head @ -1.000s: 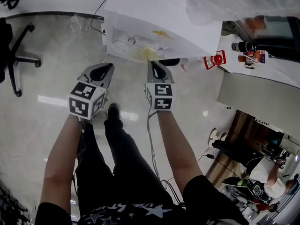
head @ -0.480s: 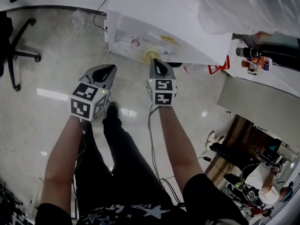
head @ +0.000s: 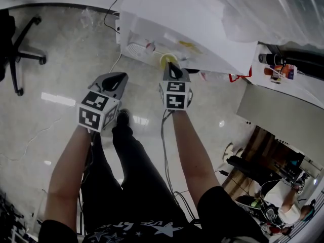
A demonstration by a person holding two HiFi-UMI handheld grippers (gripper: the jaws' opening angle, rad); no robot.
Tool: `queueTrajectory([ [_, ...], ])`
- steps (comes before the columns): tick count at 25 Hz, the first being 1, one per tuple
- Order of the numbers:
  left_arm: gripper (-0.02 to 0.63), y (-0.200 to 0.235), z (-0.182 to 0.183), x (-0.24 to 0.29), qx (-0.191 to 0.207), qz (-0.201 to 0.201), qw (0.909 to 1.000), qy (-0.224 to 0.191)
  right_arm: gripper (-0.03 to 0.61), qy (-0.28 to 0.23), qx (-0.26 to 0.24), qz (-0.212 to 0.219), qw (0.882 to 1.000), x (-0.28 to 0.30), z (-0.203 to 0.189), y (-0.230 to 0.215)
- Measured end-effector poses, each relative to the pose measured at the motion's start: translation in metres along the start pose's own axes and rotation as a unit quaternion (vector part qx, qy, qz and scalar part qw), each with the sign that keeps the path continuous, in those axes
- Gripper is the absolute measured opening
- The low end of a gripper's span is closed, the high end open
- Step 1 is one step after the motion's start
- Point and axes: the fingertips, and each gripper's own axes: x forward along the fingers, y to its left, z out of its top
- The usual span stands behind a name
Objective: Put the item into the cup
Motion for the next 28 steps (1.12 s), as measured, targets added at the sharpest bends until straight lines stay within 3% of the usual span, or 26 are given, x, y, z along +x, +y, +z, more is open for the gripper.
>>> queueTrajectory([
  [10,0.003,0.000,-0.006,0.001,-0.006,-0.002,1.0000,0.006,0.006,0.001,0.004,-0.008,1.000,0.005,0.001,-0.006],
  [12,0.003,-0.002,-0.008,0.002,-0.006,-0.005,0.9999,0.010,0.060,0.003,0.010,-0.010,1.000,0.006,-0.003,-0.009],
  [22,0.003,-0.003,-0.008,-0.007,-0.006,-0.001,1.0000,0.002,0.063,-0.006,0.011,-0.018,1.000,-0.008,0.003,-0.009],
  [28,0.003,-0.006,0.000,-0.019,-0.007,-0.001,1.0000,-0.003,0.063,-0.019,0.042,-0.027,0.999,-0.032,0.006,-0.006],
])
